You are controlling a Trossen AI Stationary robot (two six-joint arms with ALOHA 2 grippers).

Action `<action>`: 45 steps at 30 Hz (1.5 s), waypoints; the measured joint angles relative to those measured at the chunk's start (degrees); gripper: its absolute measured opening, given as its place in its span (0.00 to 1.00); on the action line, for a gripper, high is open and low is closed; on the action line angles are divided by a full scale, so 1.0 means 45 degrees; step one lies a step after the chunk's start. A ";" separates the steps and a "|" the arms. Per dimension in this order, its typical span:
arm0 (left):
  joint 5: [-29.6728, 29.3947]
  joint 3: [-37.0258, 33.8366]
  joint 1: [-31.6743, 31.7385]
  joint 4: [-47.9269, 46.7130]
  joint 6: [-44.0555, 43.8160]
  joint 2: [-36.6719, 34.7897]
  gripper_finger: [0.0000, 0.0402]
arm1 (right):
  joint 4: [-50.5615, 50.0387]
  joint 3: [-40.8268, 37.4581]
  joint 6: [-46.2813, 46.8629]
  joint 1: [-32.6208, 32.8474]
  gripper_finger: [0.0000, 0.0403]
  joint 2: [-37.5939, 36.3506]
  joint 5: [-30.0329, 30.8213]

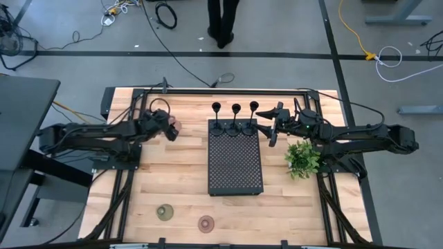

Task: Pick & Place candle stick holders
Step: Put the top pink glass candle holder on the shelf

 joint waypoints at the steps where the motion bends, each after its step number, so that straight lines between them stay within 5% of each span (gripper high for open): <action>1: -0.0020 0.0000 0.0034 0.0133 0.0041 0.0118 0.68 | 0.0000 0.0000 0.0000 -0.0002 0.64 0.0000 0.0000; 18: 0.0073 0.0000 0.0671 0.1389 0.0509 0.1755 0.68 | 0.0009 0.0000 0.0005 -0.0001 0.64 0.0000 -0.0054; 29: 0.0627 0.0000 0.0887 0.2181 0.0701 0.1973 0.41 | 0.0005 0.0000 0.0003 -0.0001 0.64 0.0000 -0.0049; 45: 0.1378 0.0041 0.0596 0.1956 0.0561 0.1755 0.41 | 0.0005 0.0000 0.0005 0.0000 0.64 0.0000 -0.0044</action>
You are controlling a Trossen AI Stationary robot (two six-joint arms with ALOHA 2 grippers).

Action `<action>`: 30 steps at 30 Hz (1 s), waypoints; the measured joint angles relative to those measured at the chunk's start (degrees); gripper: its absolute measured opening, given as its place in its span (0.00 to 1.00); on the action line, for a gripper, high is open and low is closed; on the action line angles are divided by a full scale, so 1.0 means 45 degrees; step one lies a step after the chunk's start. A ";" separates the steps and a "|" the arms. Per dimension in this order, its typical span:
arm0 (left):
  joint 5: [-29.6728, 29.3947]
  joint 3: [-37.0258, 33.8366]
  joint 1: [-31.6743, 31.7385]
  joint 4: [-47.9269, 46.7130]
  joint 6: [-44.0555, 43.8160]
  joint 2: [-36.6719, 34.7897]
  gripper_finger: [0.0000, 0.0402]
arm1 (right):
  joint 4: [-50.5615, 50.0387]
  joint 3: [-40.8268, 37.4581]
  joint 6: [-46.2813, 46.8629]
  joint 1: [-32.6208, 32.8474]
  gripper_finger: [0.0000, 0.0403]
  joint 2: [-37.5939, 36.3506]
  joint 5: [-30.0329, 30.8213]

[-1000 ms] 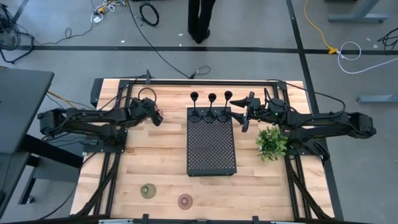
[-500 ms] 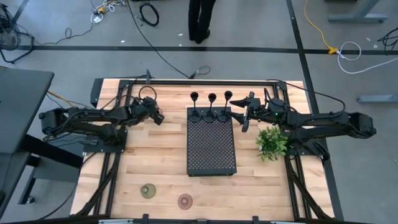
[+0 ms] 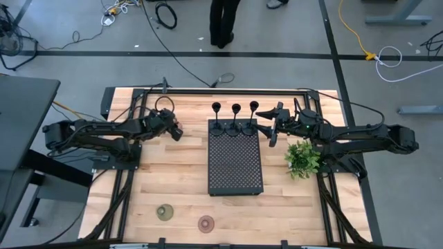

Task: Pick & Place candle stick holders
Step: Put the top pink glass candle holder on the shelf

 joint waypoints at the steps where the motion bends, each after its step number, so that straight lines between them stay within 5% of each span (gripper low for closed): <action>1: 0.0145 0.0070 -0.0050 -0.0221 -0.0051 -0.0088 0.41 | 0.0000 0.0000 0.0000 0.0000 0.64 0.0000 0.0000; 14: 0.1240 0.2922 -0.1409 -0.4166 -0.0525 -0.0346 0.41 | -0.0015 0.0000 0.0000 0.0000 0.64 0.0000 0.0005; 30: 0.1254 0.7396 -0.5351 -0.6005 -0.0641 -0.0346 0.41 | -0.0107 0.0000 0.0233 -0.0005 0.64 0.0000 0.0010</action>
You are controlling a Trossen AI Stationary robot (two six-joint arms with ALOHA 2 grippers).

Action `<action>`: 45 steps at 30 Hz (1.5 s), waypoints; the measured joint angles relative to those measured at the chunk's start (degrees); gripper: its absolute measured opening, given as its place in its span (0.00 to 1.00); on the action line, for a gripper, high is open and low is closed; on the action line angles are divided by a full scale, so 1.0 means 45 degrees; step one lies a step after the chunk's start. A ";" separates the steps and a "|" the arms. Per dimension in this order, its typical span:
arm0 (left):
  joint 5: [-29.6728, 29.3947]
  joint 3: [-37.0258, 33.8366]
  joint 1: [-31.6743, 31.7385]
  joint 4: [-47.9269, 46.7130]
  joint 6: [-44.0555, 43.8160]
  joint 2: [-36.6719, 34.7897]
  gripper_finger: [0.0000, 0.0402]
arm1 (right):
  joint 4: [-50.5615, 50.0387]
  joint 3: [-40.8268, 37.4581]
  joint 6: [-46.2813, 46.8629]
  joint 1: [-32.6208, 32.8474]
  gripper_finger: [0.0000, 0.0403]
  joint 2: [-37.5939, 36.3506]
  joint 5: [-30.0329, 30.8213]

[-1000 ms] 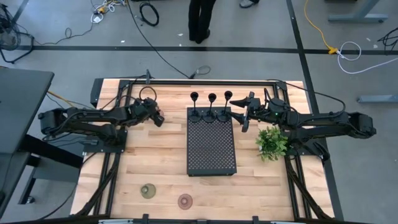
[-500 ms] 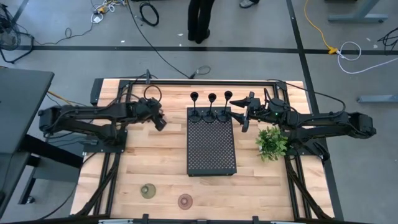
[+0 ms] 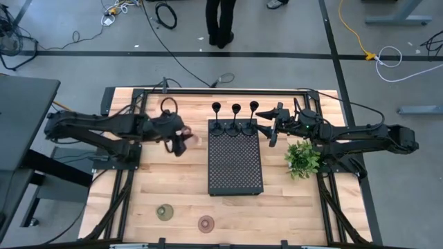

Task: Pick & Place candle stick holders
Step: Put the top pink glass candle holder on the shelf

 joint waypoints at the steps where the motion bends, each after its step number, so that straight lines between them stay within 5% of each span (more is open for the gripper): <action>1: 0.0011 0.0254 -0.0343 -0.0008 -0.0009 0.0000 0.41 | 0.0000 0.0000 0.0000 0.0002 0.64 0.0000 -0.0003; 17: -0.1163 0.1156 -0.4374 0.2786 -0.0665 0.1237 0.41 | 0.0015 0.0000 0.0005 0.0005 0.64 -0.0005 0.0000; 24: -0.0635 0.1333 -0.4648 0.4525 -0.0660 0.2875 0.41 | -0.0005 0.0000 0.0005 0.0001 0.64 -0.0005 0.0000; 45: -0.0122 0.5589 -0.4468 0.4192 0.0749 0.7845 0.41 | -0.0203 0.0000 0.0213 0.0000 0.64 -0.0005 -0.0162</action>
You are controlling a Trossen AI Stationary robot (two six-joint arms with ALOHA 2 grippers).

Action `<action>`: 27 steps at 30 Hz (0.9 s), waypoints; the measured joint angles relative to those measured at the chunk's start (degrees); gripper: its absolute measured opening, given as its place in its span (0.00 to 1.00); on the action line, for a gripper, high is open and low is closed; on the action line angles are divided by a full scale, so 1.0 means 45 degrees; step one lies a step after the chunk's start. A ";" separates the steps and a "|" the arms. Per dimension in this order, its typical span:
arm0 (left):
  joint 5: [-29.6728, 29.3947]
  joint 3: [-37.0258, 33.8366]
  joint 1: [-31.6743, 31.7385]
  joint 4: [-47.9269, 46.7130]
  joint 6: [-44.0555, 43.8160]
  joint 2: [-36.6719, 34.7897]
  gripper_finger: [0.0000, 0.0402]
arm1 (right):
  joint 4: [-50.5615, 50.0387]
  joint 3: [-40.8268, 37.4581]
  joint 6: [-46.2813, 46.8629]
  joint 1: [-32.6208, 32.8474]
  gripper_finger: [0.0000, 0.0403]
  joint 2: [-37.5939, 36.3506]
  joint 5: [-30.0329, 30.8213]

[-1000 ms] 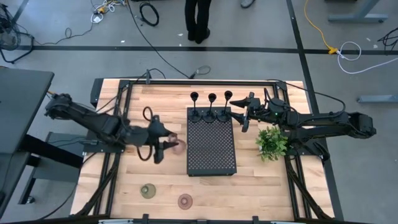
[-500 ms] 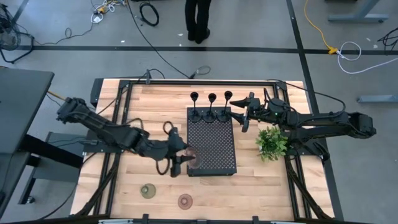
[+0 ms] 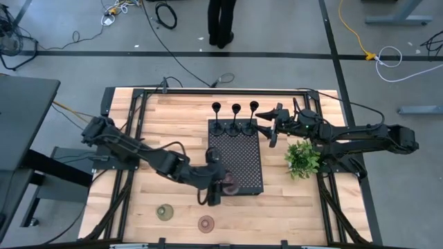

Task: Pick & Place candle stick holders
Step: Put the top pink glass candle holder on the shelf

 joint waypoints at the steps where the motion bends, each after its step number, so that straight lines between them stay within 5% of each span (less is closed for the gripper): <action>1: -0.0004 0.0144 0.0059 -0.0147 0.0025 0.0090 0.41 | 0.0069 0.0000 0.0184 0.0000 0.64 0.0000 -0.0345; 7: -0.0416 0.0521 0.0433 -0.0473 0.0525 0.0183 0.41 | 0.0638 0.0005 0.0890 0.0531 0.64 0.0000 -0.3887; 10: -0.0459 0.0550 0.0643 -0.0506 0.0618 0.0188 0.41 | 0.0807 0.0004 0.1173 0.1258 0.64 0.0000 -0.4265; 15: -0.0460 0.0560 0.0986 -0.0503 0.0736 0.0188 0.41 | 0.0806 0.0004 0.1277 0.2877 0.64 0.0000 -0.3322; 27: -0.0449 0.0560 0.1100 0.0086 0.1285 0.0188 0.41 | 0.2767 0.0063 0.1327 0.5993 0.64 0.2014 0.1778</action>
